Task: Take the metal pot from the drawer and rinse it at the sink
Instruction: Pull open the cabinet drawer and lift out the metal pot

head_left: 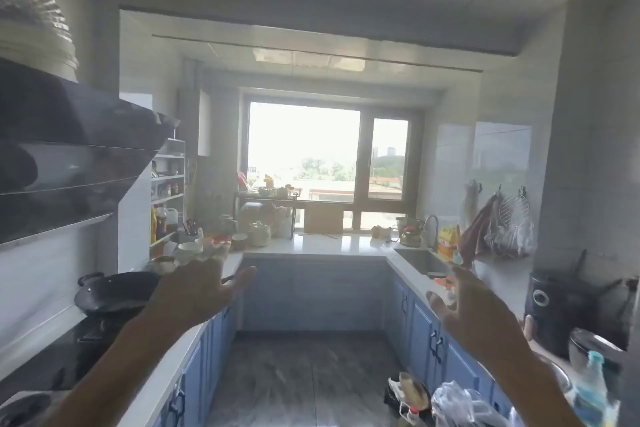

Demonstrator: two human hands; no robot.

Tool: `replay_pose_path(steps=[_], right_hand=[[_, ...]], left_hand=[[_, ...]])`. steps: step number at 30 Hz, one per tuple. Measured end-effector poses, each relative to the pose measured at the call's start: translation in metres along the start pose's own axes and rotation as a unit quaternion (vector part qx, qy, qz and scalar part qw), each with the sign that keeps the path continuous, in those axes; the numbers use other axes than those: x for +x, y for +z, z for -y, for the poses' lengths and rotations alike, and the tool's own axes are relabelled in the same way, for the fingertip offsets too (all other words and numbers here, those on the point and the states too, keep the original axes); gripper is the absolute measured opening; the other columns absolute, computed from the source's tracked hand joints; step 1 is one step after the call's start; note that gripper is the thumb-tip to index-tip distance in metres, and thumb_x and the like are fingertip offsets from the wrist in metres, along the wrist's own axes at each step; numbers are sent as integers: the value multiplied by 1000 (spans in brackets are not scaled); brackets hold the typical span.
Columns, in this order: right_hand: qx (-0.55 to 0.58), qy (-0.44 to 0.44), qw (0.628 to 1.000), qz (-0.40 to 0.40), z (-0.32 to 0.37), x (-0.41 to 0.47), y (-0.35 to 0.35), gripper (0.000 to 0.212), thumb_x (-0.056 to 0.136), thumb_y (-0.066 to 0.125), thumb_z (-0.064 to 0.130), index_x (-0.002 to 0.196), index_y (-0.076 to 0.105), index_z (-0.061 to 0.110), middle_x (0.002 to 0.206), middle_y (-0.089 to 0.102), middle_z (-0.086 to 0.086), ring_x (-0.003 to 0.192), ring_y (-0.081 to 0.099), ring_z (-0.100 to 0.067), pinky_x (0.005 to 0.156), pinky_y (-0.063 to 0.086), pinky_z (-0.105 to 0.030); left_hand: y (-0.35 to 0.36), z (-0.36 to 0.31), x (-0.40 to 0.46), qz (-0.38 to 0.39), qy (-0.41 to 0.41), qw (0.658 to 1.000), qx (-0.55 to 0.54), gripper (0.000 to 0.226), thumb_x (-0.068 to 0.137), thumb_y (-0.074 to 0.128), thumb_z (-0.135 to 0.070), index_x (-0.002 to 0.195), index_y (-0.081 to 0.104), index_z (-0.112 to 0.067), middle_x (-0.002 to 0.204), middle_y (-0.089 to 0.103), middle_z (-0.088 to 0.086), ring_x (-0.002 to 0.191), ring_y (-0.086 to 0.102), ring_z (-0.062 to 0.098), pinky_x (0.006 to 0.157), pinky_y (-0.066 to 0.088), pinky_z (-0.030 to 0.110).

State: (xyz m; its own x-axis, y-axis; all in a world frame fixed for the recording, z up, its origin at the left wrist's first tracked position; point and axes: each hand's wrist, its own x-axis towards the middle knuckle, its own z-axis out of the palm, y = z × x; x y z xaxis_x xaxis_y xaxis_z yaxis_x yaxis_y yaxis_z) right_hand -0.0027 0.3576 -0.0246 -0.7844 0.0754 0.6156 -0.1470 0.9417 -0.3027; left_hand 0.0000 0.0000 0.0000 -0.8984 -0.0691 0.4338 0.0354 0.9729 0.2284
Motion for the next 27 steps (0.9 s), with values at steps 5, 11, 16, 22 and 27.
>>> replay_pose_path(steps=[5, 11, 16, 22, 27], right_hand=[[12, 21, 999, 24, -11, 40, 40, 63, 86, 59, 34, 141, 37, 14, 135, 55, -8, 116, 59, -22, 95, 46, -34], [20, 27, 999, 25, -51, 125, 117, 65, 87, 57, 37, 143, 34, 14, 143, 48, -6, 127, 50, -23, 103, 39, -35], [25, 0, 998, 59, -98, 250, 179, 69, 87, 57, 38, 145, 28, 13, 145, 45, -7, 129, 47, -22, 103, 38, -35], [52, 5, 996, 68, -143, 393, 259, 64, 88, 57, 36, 143, 33, 14, 144, 46, -4, 129, 46, -21, 102, 38, -32], [55, 4, 996, 74, -183, 487, 356, 64, 87, 58, 33, 143, 33, 14, 146, 43, -2, 133, 42, -19, 104, 35, -30]], left_hand=[[40, 0, 52, 18, -11, 1000, -4, 82, 85, 31, -69, 148, 31, -18, 155, 37, 2, 141, 38, 21, 113, 33, 44], [102, -11, 141, 26, -29, 999, -8, 89, 79, 26, -73, 149, 29, -18, 153, 40, 5, 137, 44, 23, 112, 36, 48], [148, -40, 259, 3, -42, 999, 19, 89, 81, 24, -77, 148, 31, -19, 157, 33, -1, 145, 31, 19, 114, 31, 46], [215, -78, 414, 23, -72, 997, 12, 76, 89, 35, -66, 150, 27, -21, 152, 41, 3, 138, 42, 21, 113, 31, 42], [311, -91, 539, 27, -55, 998, -17, 76, 89, 36, -66, 151, 24, -24, 159, 29, -3, 145, 29, 17, 115, 27, 41]])
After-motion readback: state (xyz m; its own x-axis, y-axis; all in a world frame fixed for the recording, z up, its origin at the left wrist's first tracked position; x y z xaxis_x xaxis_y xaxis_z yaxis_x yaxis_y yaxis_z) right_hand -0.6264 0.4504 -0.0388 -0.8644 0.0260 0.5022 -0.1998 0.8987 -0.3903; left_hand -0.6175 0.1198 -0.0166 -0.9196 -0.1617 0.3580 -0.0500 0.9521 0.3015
